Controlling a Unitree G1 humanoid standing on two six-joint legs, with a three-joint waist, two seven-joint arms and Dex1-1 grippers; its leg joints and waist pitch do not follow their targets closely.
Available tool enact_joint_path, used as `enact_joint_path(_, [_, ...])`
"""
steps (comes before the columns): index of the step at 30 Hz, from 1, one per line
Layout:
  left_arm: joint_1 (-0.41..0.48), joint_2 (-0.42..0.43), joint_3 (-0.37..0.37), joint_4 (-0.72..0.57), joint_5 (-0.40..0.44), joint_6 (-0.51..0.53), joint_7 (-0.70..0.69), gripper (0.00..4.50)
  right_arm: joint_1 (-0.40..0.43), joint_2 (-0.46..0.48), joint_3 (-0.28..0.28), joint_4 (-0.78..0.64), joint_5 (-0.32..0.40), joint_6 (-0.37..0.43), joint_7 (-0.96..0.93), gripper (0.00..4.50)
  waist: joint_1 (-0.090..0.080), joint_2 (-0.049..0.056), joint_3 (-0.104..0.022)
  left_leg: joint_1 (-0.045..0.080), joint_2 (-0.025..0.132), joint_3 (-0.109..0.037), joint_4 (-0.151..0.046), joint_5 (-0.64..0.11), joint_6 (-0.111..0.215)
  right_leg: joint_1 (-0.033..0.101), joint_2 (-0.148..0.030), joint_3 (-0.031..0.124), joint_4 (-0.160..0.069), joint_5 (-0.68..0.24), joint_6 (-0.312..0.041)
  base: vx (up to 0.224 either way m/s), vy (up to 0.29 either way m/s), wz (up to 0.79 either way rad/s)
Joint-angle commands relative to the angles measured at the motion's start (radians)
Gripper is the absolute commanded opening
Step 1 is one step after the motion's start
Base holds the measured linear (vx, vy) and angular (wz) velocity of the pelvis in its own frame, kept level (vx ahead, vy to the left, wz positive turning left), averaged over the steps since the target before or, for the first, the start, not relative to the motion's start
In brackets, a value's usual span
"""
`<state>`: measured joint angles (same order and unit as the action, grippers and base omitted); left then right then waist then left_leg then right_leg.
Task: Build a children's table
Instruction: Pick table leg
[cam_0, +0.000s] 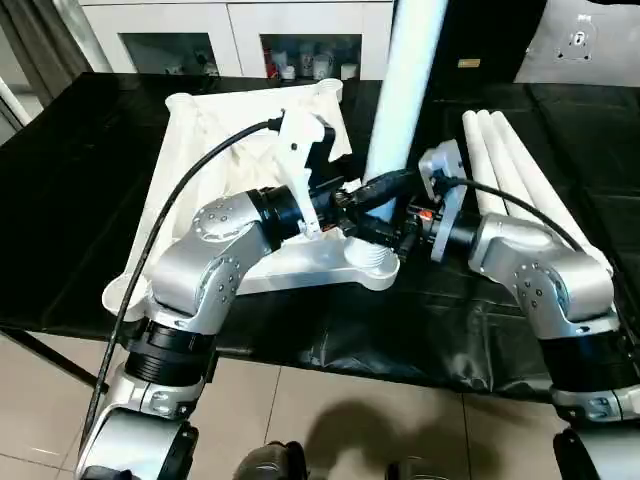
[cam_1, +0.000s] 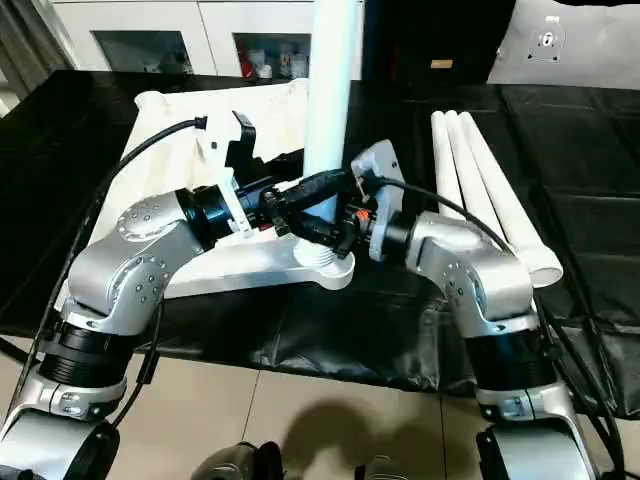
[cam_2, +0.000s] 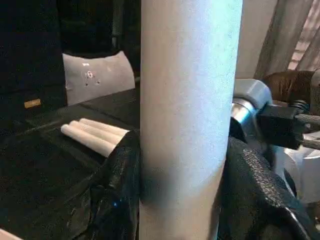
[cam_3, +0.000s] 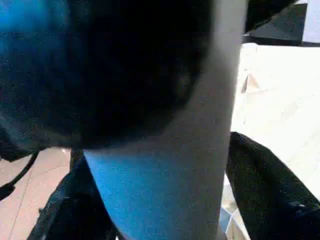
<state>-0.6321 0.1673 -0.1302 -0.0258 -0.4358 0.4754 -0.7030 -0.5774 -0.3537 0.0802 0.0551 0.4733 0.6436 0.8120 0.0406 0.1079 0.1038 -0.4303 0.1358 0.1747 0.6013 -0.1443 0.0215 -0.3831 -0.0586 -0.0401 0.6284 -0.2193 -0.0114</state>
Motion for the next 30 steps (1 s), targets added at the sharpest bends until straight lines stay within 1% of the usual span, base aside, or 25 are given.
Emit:
enact_joint_path(1, [-0.008,0.003,-0.006,-0.025,0.002,-0.009,-0.012,1.91,-0.016,0.002,-0.001,0.012,-0.006,-0.009,-0.009,2.88,0.003,-0.019,-0.090,0.041,0.087,-0.037,-0.056,-0.153,0.082,0.038,-0.091,0.041,-0.071,-0.074,-0.254,0.000,0.000,0.00])
enact_joint_path(2, [-0.009,0.005,-0.007,-0.020,0.006,-0.014,-0.011,1.91,-0.016,0.002,-0.001,0.013,-0.010,-0.011,-0.005,2.88,0.003,-0.019,-0.092,0.041,0.087,-0.037,-0.055,-0.153,0.082,0.039,-0.090,0.041,-0.071,-0.070,-0.254,0.000,0.000,0.00])
enact_joint_path(3, [-0.010,0.007,-0.007,-0.018,0.007,-0.016,-0.011,1.91,-0.016,0.001,0.000,0.013,-0.012,-0.011,-0.002,2.74,0.004,-0.019,-0.092,0.040,0.087,-0.037,-0.055,-0.153,0.082,0.039,-0.092,0.041,-0.071,-0.068,-0.255,0.000,0.000,0.00])
enact_joint_path(4, [-0.010,0.007,-0.007,-0.018,0.007,-0.016,-0.011,1.91,-0.016,0.001,0.000,0.013,-0.012,-0.011,-0.002,2.74,0.004,-0.018,-0.092,0.040,0.087,-0.037,-0.055,-0.155,0.081,0.039,-0.092,0.041,-0.071,-0.070,-0.255,0.000,0.000,0.00])
enact_joint_path(5, [-0.011,0.008,-0.007,-0.016,0.009,-0.018,-0.011,1.91,-0.015,0.000,0.000,0.013,-0.013,-0.012,0.000,2.57,0.005,-0.018,-0.092,0.041,0.087,-0.037,-0.055,-0.156,0.079,0.038,-0.092,0.041,-0.071,-0.074,-0.254,0.000,0.000,0.00])
enact_joint_path(6, [-0.011,0.010,-0.007,-0.015,0.012,-0.020,-0.012,1.91,-0.015,0.000,0.000,0.013,-0.013,-0.013,0.001,2.45,0.005,-0.021,-0.094,0.041,0.087,-0.037,-0.054,-0.153,0.079,0.039,-0.091,0.041,-0.070,-0.070,-0.255,0.000,0.000,0.00])
enact_joint_path(8, [-0.013,0.014,-0.007,-0.008,0.022,-0.027,-0.011,1.91,-0.012,-0.002,0.003,0.010,-0.015,-0.017,0.007,2.47,0.007,-0.019,-0.095,0.039,0.086,-0.037,-0.052,-0.138,0.087,0.040,-0.092,0.041,-0.068,-0.049,-0.256,0.000,0.000,0.00])
enact_joint_path(11, [-0.014,0.021,-0.010,0.000,0.037,-0.039,-0.010,1.91,-0.007,-0.004,0.008,0.006,-0.016,-0.023,0.014,2.09,0.010,-0.019,-0.097,0.039,0.086,-0.036,-0.050,-0.136,0.090,0.040,-0.092,0.040,-0.067,-0.049,-0.257,0.000,0.000,0.00])
enact_joint_path(13, [-0.015,0.022,-0.012,0.001,0.039,-0.041,-0.012,1.91,-0.006,-0.004,0.010,0.004,-0.018,-0.027,0.015,2.05,0.011,-0.019,-0.097,0.040,0.086,-0.036,-0.050,-0.136,0.090,0.040,-0.092,0.041,-0.067,-0.050,-0.257,0.000,0.000,0.00])
enact_joint_path(14, [-0.015,0.023,-0.013,0.001,0.041,-0.042,-0.012,1.91,-0.003,-0.004,0.015,0.002,-0.028,-0.039,0.010,2.01,0.013,-0.016,-0.100,0.040,0.086,-0.037,-0.049,-0.132,0.089,0.041,-0.092,0.040,-0.065,-0.048,-0.257,0.000,0.000,0.00])
enact_joint_path(15, [-0.015,0.022,-0.012,0.001,0.040,-0.042,-0.013,1.91,-0.002,-0.003,0.015,0.001,-0.029,-0.040,0.008,2.33,0.013,-0.017,-0.100,0.040,0.086,-0.037,-0.049,-0.131,0.089,0.040,-0.091,0.040,-0.065,-0.045,-0.257,0.000,0.000,0.00])
enact_joint_path(16, [-0.015,0.022,-0.012,0.001,0.040,-0.042,-0.013,1.91,-0.002,-0.002,0.014,0.001,-0.028,-0.039,0.007,2.54,0.014,-0.017,-0.100,0.041,0.087,-0.037,-0.049,-0.131,0.089,0.040,-0.091,0.039,-0.065,-0.043,-0.257,0.000,0.000,0.00])
enact_joint_path(17, [-0.016,0.021,-0.010,0.003,0.039,-0.043,-0.013,1.91,-0.003,0.002,0.008,0.003,-0.022,-0.032,0.001,2.68,0.015,-0.017,-0.100,0.041,0.087,-0.037,-0.049,-0.134,0.088,0.039,-0.091,0.040,-0.064,-0.043,-0.257,0.000,0.000,0.00])
enact_joint_path(18, [-0.016,0.021,-0.009,0.004,0.039,-0.043,-0.013,1.91,-0.004,0.004,0.004,0.004,-0.020,-0.028,-0.002,2.68,0.016,-0.016,-0.101,0.041,0.087,-0.037,-0.049,-0.135,0.087,0.039,-0.091,0.040,-0.064,-0.043,-0.257,0.000,0.000,0.00])
enact_joint_path(19, [-0.016,0.021,-0.009,0.004,0.039,-0.043,-0.013,1.91,-0.004,0.005,0.003,0.004,-0.019,-0.027,-0.003,2.80,0.017,-0.016,-0.101,0.042,0.087,-0.037,-0.049,-0.134,0.085,0.038,-0.090,0.040,-0.064,-0.042,-0.257,0.000,0.000,0.00])
enact_joint_path(20, [-0.018,0.021,-0.006,0.008,0.042,-0.047,-0.013,1.91,-0.005,0.006,-0.001,0.005,-0.017,-0.027,-0.004,2.96,0.019,-0.014,-0.102,0.042,0.087,-0.037,-0.048,-0.136,0.083,0.039,-0.091,0.040,-0.063,-0.039,-0.258,0.000,0.000,0.00])
enact_joint_path(21, [-0.018,0.021,-0.005,0.009,0.043,-0.048,-0.013,1.91,-0.006,0.006,-0.002,0.005,-0.017,-0.028,-0.004,3.08,0.019,-0.015,-0.102,0.041,0.087,-0.037,-0.049,-0.139,0.082,0.039,-0.091,0.040,-0.063,-0.040,-0.258,0.000,0.000,0.00])
enact_joint_path(23, [-0.019,0.021,-0.002,0.012,0.045,-0.052,-0.011,1.91,-0.006,0.006,-0.007,0.003,-0.015,-0.028,-0.004,3.08,0.020,-0.013,-0.103,0.042,0.087,-0.037,-0.049,-0.142,0.079,0.039,-0.091,0.040,-0.063,-0.041,-0.256,0.000,0.000,0.00])
enact_joint_path(30, [-0.023,0.020,0.004,0.016,0.041,-0.052,-0.014,1.91,0.002,-0.002,-0.012,-0.007,-0.006,-0.029,0.004,3.14,0.019,-0.013,-0.102,0.042,0.086,-0.037,-0.049,-0.161,0.069,0.038,-0.091,0.040,-0.065,-0.063,-0.252,0.000,0.000,0.00])
